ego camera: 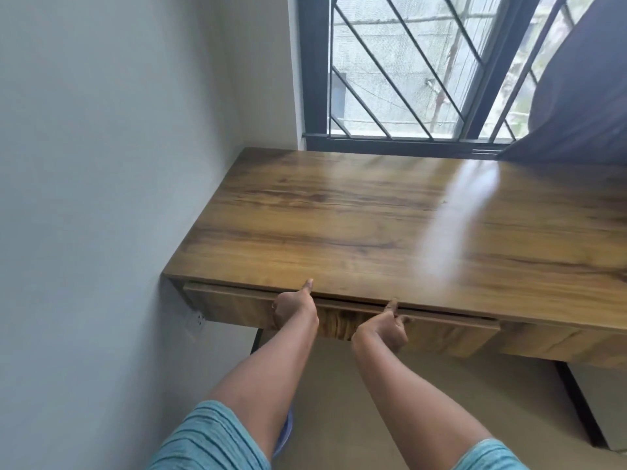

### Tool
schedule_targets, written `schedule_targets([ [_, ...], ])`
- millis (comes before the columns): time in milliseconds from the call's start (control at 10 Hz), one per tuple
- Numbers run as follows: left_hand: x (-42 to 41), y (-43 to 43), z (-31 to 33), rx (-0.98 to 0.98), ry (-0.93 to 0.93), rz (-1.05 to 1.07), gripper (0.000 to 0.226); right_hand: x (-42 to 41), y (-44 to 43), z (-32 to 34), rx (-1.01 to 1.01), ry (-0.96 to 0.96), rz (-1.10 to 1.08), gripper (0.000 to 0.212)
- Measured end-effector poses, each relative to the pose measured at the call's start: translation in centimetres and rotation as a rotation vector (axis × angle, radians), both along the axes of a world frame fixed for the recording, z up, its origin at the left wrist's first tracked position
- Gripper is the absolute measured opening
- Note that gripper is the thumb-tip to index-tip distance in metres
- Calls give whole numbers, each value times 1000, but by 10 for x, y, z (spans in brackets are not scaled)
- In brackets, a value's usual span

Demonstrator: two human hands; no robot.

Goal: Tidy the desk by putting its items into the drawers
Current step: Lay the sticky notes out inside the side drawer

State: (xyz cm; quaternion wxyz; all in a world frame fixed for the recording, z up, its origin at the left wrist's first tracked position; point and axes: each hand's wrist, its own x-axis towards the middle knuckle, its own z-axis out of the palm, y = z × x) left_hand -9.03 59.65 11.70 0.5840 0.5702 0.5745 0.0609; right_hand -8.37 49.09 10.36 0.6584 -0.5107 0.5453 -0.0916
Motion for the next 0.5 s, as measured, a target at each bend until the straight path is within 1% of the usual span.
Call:
schedule_targets([
  [100, 6, 1, 1, -19, -7, 14, 61, 0, 5, 3, -39, 17, 63, 60],
  [200, 10, 2, 5, -76, -24, 5, 53, 4, 7, 4, -94, 30, 146, 61],
  [300, 12, 4, 7, -99, -29, -2, 49, 9, 3, 9, -144, 67, 224, 66],
  [400, 19, 7, -3, -94, 10, -14, 55, 14, -2, 21, -146, 134, 304, 64],
  [500, 33, 8, -20, -86, 60, 11, 68, 13, -9, 31, -69, 156, 402, 51],
])
